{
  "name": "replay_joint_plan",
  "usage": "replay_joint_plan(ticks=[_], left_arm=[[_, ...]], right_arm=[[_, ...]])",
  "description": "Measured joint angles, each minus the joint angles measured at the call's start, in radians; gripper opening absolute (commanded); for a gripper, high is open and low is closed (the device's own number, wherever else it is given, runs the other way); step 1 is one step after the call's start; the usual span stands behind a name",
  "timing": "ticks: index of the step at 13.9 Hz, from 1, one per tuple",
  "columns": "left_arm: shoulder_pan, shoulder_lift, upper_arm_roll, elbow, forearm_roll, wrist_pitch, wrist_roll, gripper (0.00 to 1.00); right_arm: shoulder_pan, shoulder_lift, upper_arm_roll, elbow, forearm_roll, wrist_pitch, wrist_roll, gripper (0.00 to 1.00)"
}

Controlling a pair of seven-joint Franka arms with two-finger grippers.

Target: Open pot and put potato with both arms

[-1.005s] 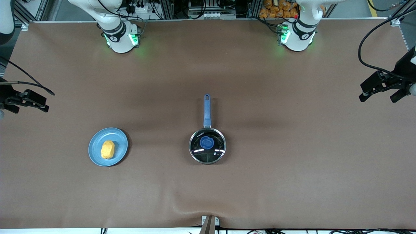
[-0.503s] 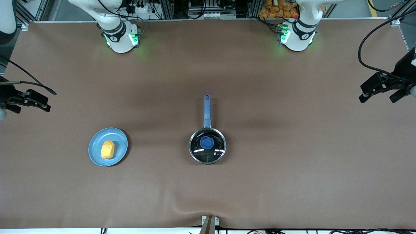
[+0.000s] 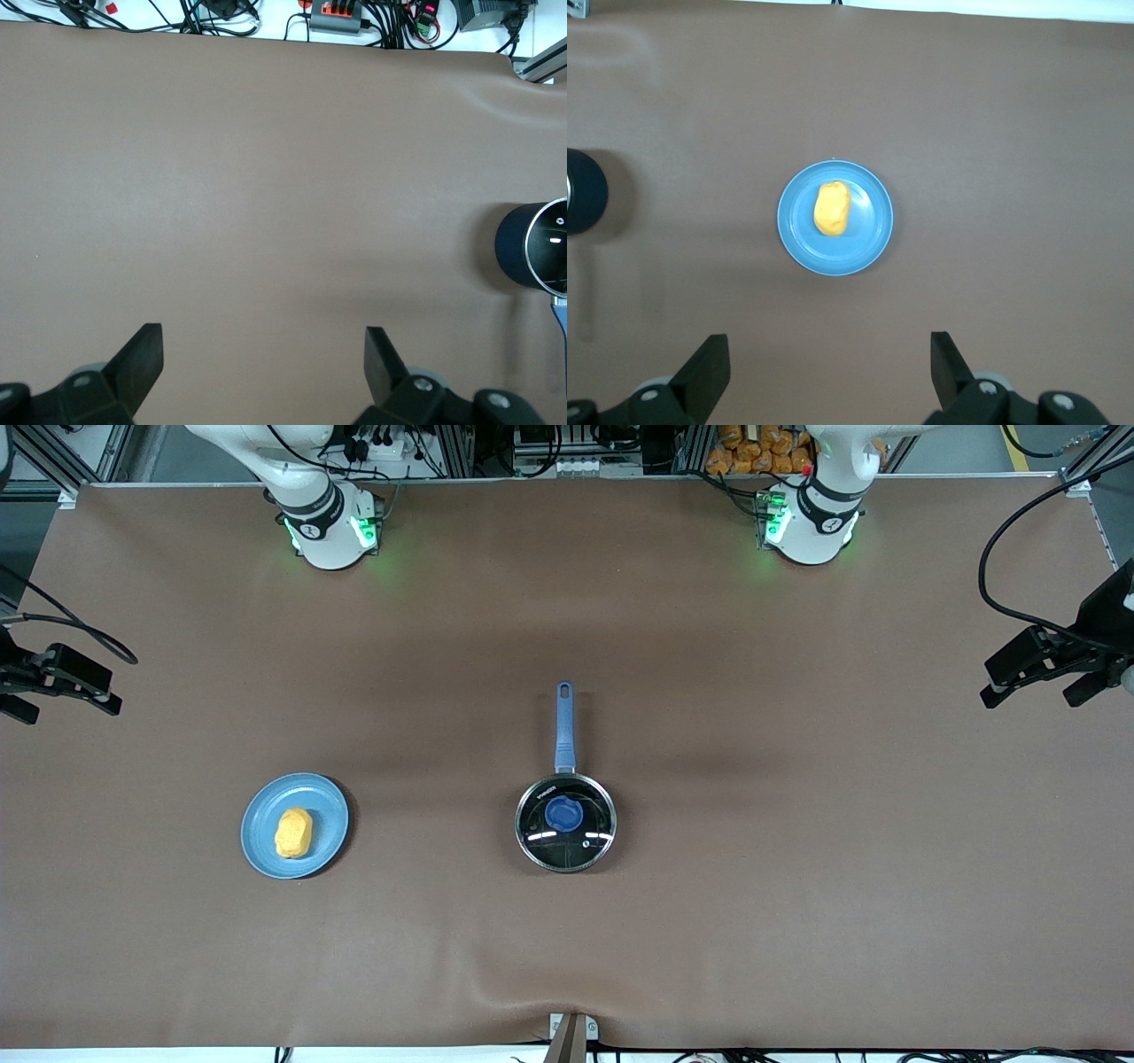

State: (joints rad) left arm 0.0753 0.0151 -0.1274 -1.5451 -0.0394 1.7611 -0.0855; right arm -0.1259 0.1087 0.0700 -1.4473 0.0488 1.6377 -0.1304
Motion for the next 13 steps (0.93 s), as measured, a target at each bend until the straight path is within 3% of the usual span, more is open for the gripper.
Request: replay_joint_plan(ticks=[4,9,13], left_arm=[[0.000,0.005,-0.001,-0.007,0.000,-0.006,0.000,1.00],[0.000,0.007,-0.001,-0.008,0.000,-0.007,0.000,1.00],[-0.002,0.009,-0.004,-0.011,0.000,-0.020,0.001,1.00]], right_arm=[[0.002,0.048,0.004,-0.036,0.023,0.064,0.042,1.00],[0.014,0.162,0.006,-0.147,0.025,0.254,0.057,1.00],[0.027,0.254,0.007,-0.160,0.025,0.316,0.073,1.00]])
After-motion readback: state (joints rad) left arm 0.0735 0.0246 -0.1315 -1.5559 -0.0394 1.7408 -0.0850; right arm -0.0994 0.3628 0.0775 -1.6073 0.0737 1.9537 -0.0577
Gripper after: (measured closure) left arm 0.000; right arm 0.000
